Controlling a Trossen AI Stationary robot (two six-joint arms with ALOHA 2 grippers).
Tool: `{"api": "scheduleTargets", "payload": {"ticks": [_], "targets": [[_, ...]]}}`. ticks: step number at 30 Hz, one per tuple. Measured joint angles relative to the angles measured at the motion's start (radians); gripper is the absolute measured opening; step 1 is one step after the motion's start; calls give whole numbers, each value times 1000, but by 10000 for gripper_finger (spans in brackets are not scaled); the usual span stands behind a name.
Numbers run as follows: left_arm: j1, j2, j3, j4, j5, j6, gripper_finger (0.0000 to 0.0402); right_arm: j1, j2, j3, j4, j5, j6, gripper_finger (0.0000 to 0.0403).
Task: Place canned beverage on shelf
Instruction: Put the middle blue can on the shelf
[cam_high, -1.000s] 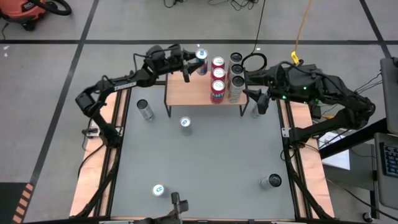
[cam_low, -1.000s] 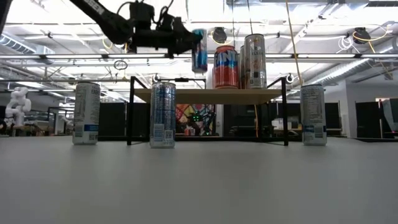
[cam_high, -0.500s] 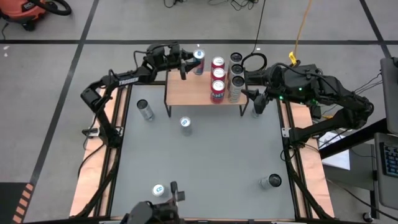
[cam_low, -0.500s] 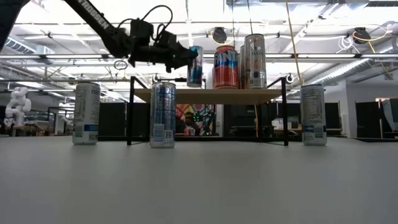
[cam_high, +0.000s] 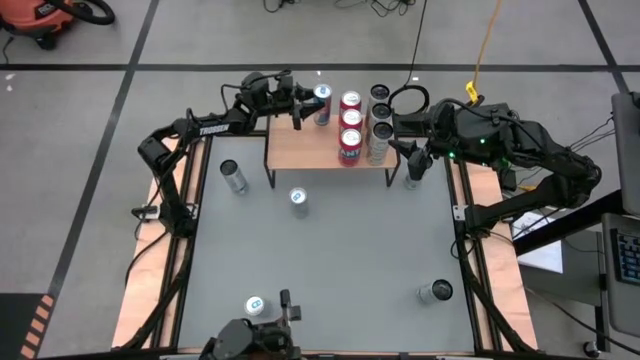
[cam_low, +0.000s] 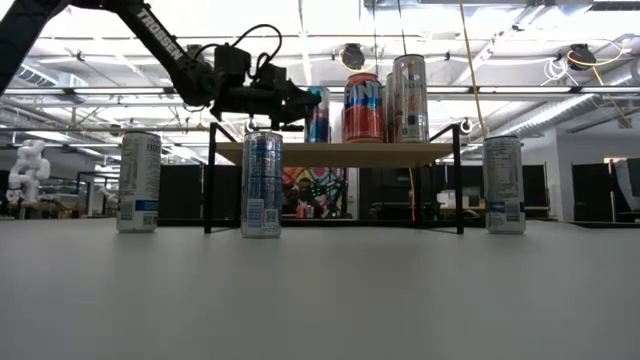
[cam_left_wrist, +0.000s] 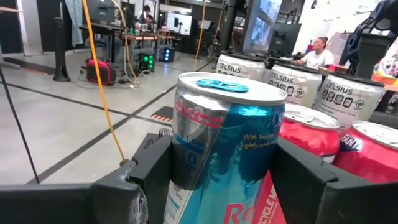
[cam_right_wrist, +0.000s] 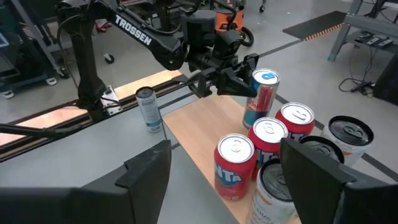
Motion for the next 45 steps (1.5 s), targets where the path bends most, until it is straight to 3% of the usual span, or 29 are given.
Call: {"api": "scheduleTargets", "payload": {"ticks": [25,33,45], "targets": [[-22,0,0,-73,-45,21,222,0,0,0,1,-4,2,263],[-48,0,0,-73,-126,74,222,0,0,0,1,-5,-12,263],[-74,-2,0,-81,-160,95,222,0,0,0,1,-5,-19,263]]}}
